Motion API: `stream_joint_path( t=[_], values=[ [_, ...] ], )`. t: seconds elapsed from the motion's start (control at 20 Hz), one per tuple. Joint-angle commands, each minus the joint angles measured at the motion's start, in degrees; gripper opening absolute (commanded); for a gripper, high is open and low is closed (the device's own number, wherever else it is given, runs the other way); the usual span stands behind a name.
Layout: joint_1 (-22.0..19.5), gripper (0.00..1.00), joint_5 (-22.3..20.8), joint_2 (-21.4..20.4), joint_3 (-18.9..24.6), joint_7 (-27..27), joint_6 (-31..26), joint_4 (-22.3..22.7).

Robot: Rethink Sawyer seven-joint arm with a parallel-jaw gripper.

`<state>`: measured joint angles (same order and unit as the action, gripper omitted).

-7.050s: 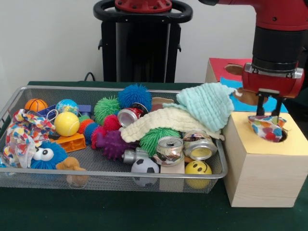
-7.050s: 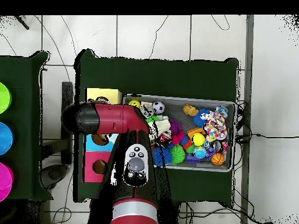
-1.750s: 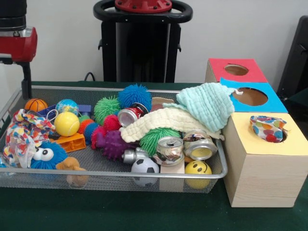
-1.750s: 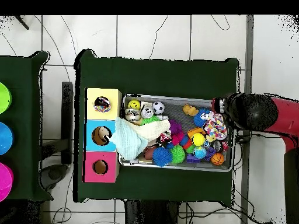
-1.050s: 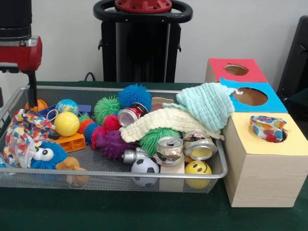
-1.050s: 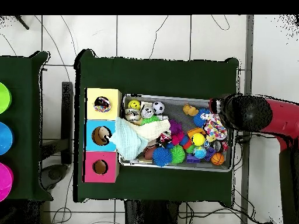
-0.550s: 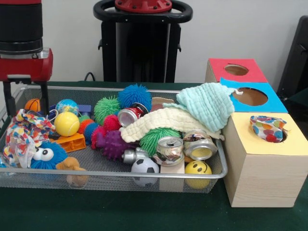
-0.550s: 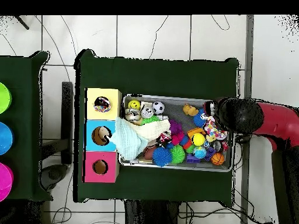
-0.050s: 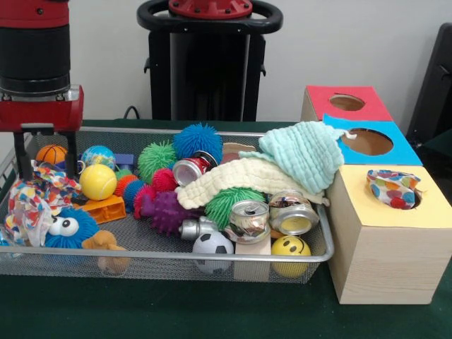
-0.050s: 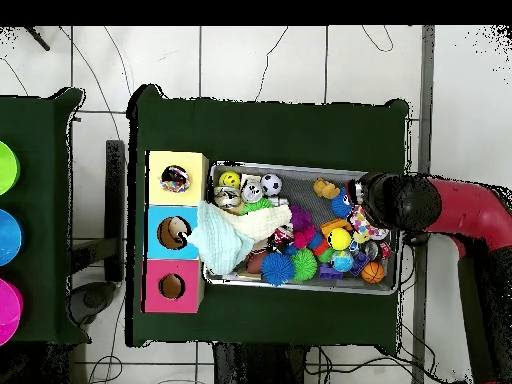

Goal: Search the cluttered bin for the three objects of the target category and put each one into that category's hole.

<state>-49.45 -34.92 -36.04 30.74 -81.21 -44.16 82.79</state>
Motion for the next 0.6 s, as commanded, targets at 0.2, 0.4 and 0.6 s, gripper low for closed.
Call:
stream_joint_path(
  t=[0.2,0.4,0.6],
  values=[
    [-1.06,1.0,-4.38,2.63,1.63,11.75,0.4,2.79],
    [-1.1,1.0,-5.38,3.16,1.07,10.87,1.13,2.69],
    [-0.98,1.0,-6.9,3.54,0.09,10.41,1.55,2.07]
  ],
)
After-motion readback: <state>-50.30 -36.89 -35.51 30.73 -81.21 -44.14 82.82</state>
